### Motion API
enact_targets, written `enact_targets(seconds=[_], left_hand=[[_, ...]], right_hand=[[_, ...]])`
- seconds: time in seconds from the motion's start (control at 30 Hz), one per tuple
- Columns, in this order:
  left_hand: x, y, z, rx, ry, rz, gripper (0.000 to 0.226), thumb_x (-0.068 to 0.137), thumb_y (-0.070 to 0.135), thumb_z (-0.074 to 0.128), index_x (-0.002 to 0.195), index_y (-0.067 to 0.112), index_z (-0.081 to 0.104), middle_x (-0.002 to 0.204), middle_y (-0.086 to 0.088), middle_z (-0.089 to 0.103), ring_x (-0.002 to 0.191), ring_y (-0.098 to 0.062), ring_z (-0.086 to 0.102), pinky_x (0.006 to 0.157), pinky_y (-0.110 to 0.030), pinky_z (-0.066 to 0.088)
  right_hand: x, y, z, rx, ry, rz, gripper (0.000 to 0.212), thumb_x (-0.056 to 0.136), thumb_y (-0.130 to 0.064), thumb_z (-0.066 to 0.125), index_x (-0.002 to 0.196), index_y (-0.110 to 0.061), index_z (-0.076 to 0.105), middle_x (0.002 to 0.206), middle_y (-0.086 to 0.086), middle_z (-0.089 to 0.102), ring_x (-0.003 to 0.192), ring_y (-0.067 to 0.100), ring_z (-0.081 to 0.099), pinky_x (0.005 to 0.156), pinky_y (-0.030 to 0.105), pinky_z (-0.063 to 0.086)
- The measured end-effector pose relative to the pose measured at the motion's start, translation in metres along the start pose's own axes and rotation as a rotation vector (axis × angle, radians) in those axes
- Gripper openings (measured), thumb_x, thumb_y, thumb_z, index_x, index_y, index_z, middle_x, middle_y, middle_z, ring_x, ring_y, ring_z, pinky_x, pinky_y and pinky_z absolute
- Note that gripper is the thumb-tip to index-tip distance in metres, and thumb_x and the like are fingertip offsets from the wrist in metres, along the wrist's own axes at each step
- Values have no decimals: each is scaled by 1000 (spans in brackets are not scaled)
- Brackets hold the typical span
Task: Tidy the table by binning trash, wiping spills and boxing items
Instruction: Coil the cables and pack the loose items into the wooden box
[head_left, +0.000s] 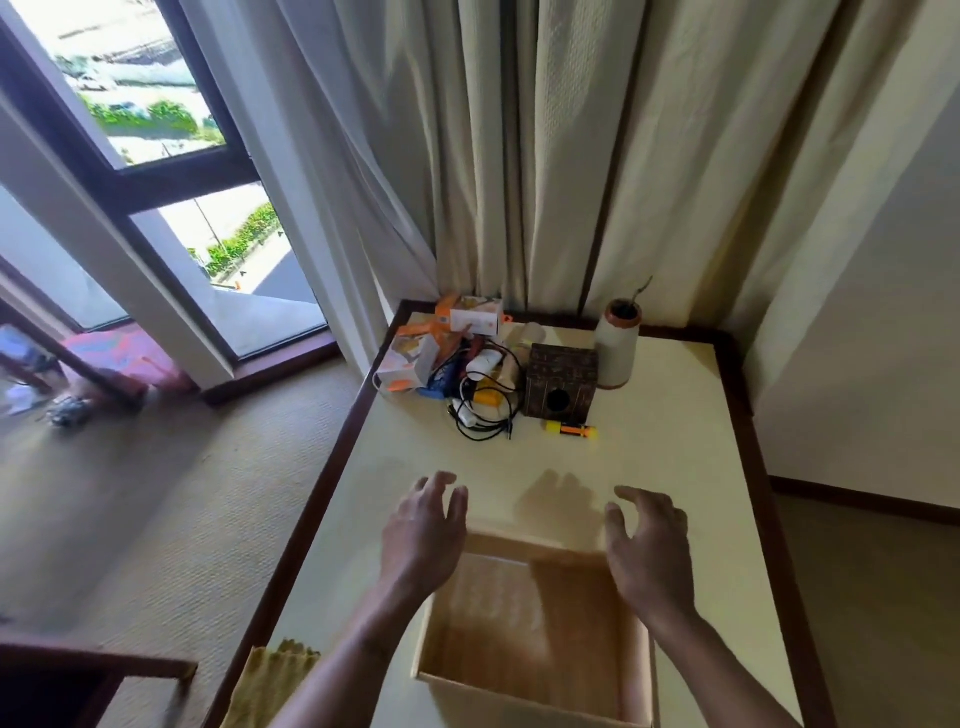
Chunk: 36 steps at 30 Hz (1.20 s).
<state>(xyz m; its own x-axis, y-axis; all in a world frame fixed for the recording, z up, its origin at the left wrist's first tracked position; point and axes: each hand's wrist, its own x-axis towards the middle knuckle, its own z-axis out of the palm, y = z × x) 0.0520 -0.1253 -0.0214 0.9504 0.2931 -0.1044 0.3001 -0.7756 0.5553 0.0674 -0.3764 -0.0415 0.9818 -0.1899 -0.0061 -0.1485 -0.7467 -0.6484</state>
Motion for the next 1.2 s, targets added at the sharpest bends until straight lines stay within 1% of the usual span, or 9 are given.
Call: enact_targets(seconds=[0.23,0.4,0.53,0.63,0.83,0.9,0.97,1.07,1.2], left_hand=[[95,6,-16,1,118,32,16,99,29,56,100,29,72,108,4,71,94,-23,66,72,-35,50],[197,-12,-35,43,87,4,29,99,34,51,121,21,65,127,-9,64,110,-30,61,85,-42,54],[272,-32,-34,97,-58,-81,52,96,48,47,143,28,43,143,-12,52,128,-37,52,99,-50,49],[314,-45,-27,103,-140,-106,62,89,60,44,144,30,39,145,-13,49,132,-39,49,99,-55,49],[353,-68,-8,68,-210,-145,88,74,91,38,142,35,36,151,-10,47,135,-41,48,101,-60,47],[354,-68,-5,42,-187,-138,100,69,101,31,144,35,34,151,-11,47,134,-40,51,102,-60,47],[356,-66,-3,16,-169,-132,107,69,105,25,146,32,35,148,-13,48,131,-39,54,99,-57,46],[355,-64,-1,20,-145,-103,106,71,104,23,143,27,36,139,-15,53,121,-39,59,95,-54,49],[354,-67,-1,24,-152,-111,110,74,101,29,152,24,23,141,-17,51,122,-39,59,95,-52,51]], right_hand=[[81,-69,48,39,-102,-191,20,99,-22,58,111,-17,73,109,2,68,101,20,62,83,33,51],[153,-135,96,83,-109,-230,17,98,-19,59,101,-9,73,97,6,65,93,21,63,76,29,46],[221,-185,144,9,-154,-198,25,95,-29,58,112,-14,69,113,10,65,108,28,61,91,36,51],[271,-213,174,-16,-160,-97,40,95,-35,57,127,-12,63,125,16,61,118,34,57,97,40,49],[357,-223,224,35,-136,341,80,88,-65,43,142,-6,47,141,23,53,128,41,52,103,47,42],[393,-203,250,17,-232,355,98,77,-84,45,146,-15,43,141,20,52,128,43,51,105,52,41],[421,-188,276,87,-302,412,113,56,-102,46,138,-25,52,137,14,56,120,40,58,102,57,47],[431,-179,286,288,-321,465,87,72,-79,60,133,-17,59,132,13,59,115,34,61,95,45,52],[480,-121,342,400,-277,536,129,15,-71,79,128,-12,60,107,14,71,87,30,70,68,34,55]])
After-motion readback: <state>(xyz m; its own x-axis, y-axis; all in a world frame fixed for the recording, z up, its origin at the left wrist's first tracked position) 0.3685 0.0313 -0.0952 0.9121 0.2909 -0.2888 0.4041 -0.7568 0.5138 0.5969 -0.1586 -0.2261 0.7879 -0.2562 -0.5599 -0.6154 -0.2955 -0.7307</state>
